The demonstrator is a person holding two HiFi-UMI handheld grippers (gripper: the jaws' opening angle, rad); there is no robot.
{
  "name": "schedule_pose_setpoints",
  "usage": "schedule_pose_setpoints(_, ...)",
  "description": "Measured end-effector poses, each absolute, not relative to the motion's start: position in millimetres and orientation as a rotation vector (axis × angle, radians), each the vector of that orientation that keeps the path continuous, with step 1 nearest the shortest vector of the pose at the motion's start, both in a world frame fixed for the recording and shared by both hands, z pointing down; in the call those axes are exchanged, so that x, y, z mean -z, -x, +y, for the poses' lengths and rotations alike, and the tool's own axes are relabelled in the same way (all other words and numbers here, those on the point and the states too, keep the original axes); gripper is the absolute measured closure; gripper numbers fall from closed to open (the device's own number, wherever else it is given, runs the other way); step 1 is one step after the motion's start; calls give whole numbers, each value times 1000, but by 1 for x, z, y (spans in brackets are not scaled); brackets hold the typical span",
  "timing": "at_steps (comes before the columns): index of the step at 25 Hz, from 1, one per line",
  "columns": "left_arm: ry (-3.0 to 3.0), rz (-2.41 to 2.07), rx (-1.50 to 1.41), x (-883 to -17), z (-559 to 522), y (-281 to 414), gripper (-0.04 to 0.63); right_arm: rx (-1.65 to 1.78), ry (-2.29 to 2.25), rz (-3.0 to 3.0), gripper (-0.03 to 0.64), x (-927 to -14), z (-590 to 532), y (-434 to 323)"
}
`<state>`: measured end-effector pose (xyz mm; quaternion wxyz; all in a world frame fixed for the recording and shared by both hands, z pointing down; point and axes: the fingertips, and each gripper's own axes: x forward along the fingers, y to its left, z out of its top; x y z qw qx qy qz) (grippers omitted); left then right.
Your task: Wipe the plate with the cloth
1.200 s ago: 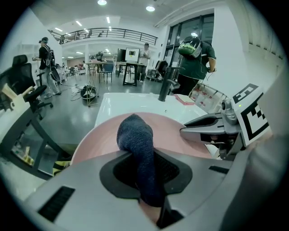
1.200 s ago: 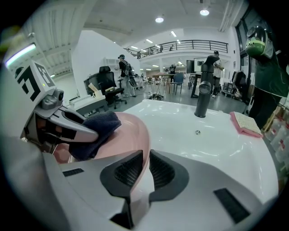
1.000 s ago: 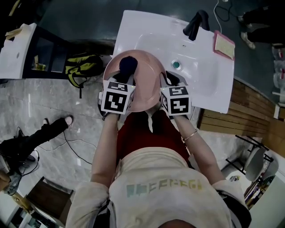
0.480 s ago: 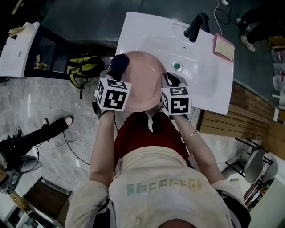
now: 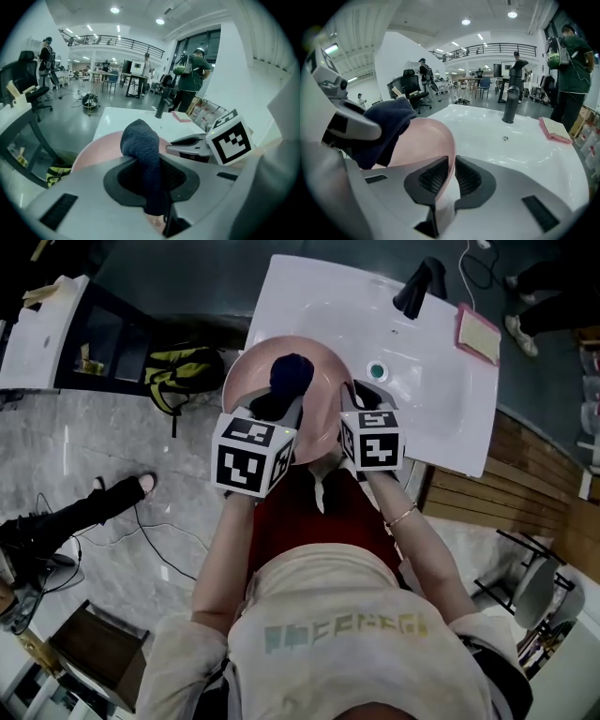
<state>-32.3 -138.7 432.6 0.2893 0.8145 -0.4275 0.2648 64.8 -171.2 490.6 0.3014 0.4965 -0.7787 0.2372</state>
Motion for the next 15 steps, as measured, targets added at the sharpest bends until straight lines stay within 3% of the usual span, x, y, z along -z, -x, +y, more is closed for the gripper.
schedule_pose_setpoints(7, -2203, -1003, -845, -461, -103, -14, 515, -634, -1306, -2085, 549, -489, -172, -59)
schedule_pose_setpoints(15, -2147, -943, -936, -481, -88, -7, 515, -608, -1307, -2090, 549, -490, -175, -59)
